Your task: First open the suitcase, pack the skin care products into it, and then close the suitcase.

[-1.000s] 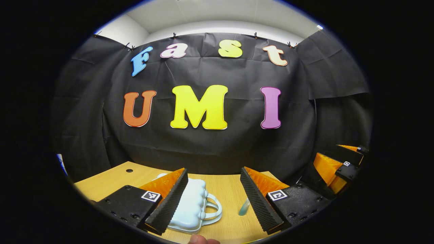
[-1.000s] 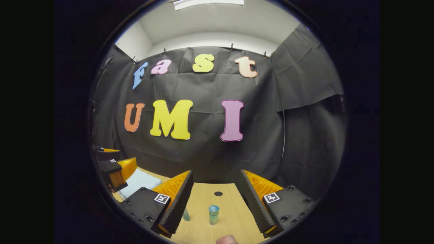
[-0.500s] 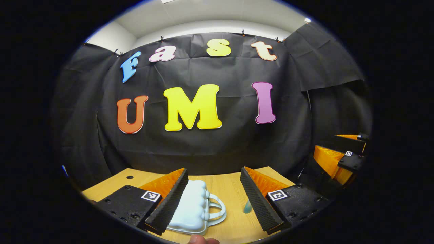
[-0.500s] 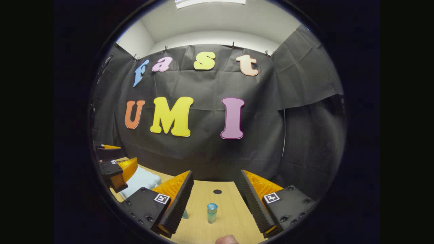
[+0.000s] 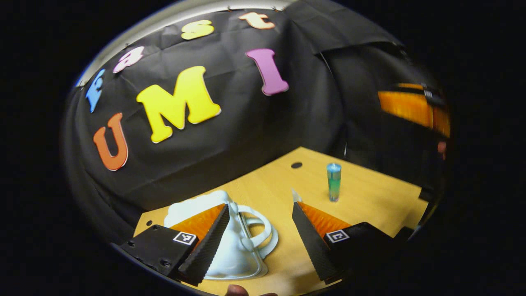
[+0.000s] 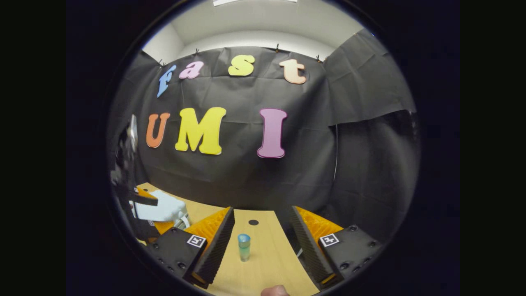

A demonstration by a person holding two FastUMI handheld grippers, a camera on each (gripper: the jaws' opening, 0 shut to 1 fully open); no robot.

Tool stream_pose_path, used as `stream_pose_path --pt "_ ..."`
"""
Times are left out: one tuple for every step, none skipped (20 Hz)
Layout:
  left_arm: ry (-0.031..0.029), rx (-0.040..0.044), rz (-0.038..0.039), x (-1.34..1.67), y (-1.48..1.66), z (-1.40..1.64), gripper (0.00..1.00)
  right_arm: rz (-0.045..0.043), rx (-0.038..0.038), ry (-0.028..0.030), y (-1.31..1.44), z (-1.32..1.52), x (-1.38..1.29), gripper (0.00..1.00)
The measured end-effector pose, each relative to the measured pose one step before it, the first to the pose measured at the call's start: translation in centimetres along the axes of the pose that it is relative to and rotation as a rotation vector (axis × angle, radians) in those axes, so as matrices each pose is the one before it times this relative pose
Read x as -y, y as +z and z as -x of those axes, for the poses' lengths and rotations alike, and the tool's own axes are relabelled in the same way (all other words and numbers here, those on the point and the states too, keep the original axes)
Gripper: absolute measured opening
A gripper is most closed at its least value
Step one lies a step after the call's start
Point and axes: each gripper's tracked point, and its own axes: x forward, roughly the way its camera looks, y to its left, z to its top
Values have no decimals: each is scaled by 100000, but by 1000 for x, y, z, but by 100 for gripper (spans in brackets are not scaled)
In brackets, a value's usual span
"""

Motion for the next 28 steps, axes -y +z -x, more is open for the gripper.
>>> stream_pose_path --pt "-741 -7910 -7857 157 -1961 -830 98 390 -353 -1484 -227 53 732 81" --pt "-1463 -4380 -5644 428 -1237 -1030 98 -136 -615 -1512 -208 100 689 81" --pt "-250 -3685 -4709 136 -936 -673 98 -226 -687 -1402 -340 52 611 81" --pt "133 -4186 -4674 77 -755 -507 97 137 -999 -1266 -286 37 475 81" --pt "-277 -2932 -4396 130 -708 -449 97 300 -847 -1057 -292 32 466 81" --pt "124 -4428 -4026 -33 -790 -605 96 173 -479 -1057 -257 61 395 81" --pt "-1582 -4009 -3435 412 -814 -689 95 570 -376 -1161 -176 79 452 81" --pt "443 -1046 -3681 -169 -68 -734 95 396 151 -1055 45 27 320 81" --pt "-650 -577 -3094 5 92 -520 95 274 48 -794 -151 -38 156 81" --pt "-671 -1489 -2335 207 19 -566 92 51 -166 -754 -66 46 144 81" --pt "-417 -1363 -2811 91 114 -366 89 -80 -242 -528 -121 61 172 81" --pt "-187 -1663 -3687 19 -10 -495 81 -15 -203 -426 -7 97 34 81" --pt "193 -2032 -4067 -168 -32 -521 78 33 -51 -876 -94 16 158 81" --pt "-637 -2485 -3338 91 -299 -469 72 -423 -55 -739 29 51 167 81" --pt "-1473 -2838 -1853 254 -428 -459 68 -312 102 -951 -81 82 272 81" --pt "-1601 -2368 -772 366 -361 -411 61 -199 -3 -1189 -31 1 361 82" --pt "-1866 -2289 -459 260 -238 -297 58 -295 -157 -1117 -152 41 318 81" --pt "-413 -1551 -346 88 -234 -221 47 -497 -228 -1145 -84 -3 218 82" --pt "-1151 -376 -346 91 150 35 39 -557 -313 -770 -138 -22 180 82" --pt "85 220 -277 -47 203 374 31 -112 -162 -724 -33 -47 63 82" --pt "190 934 114 -83 316 291 28 -167 37 -466 -43 15 80 81" --pt "1217 1736 812 -358 207 366 23 -357 304 -160 92 15 -76 82" --pt "1538 1630 1084 -490 201 343 20 -427 106 -146 -18 -91 -167 82" --pt "1617 1443 2462 -682 128 427 17 -551 -155 417 -45 11 -329 81" --pt "1379 2373 4156 -780 59 1157 15 -391 -61 525 -104 79 -436 81" --pt "1741 3246 4813 -1520 33 1250 13 -158 79 932 54 66 -588 81" --pt "2901 3565 4786 -1783 217 1162 12 215 143 1021 -87 74 -510 81" --pt "3652 3950 4331 -2113 173 956 10 325 295 1288 123 67 -691 81"
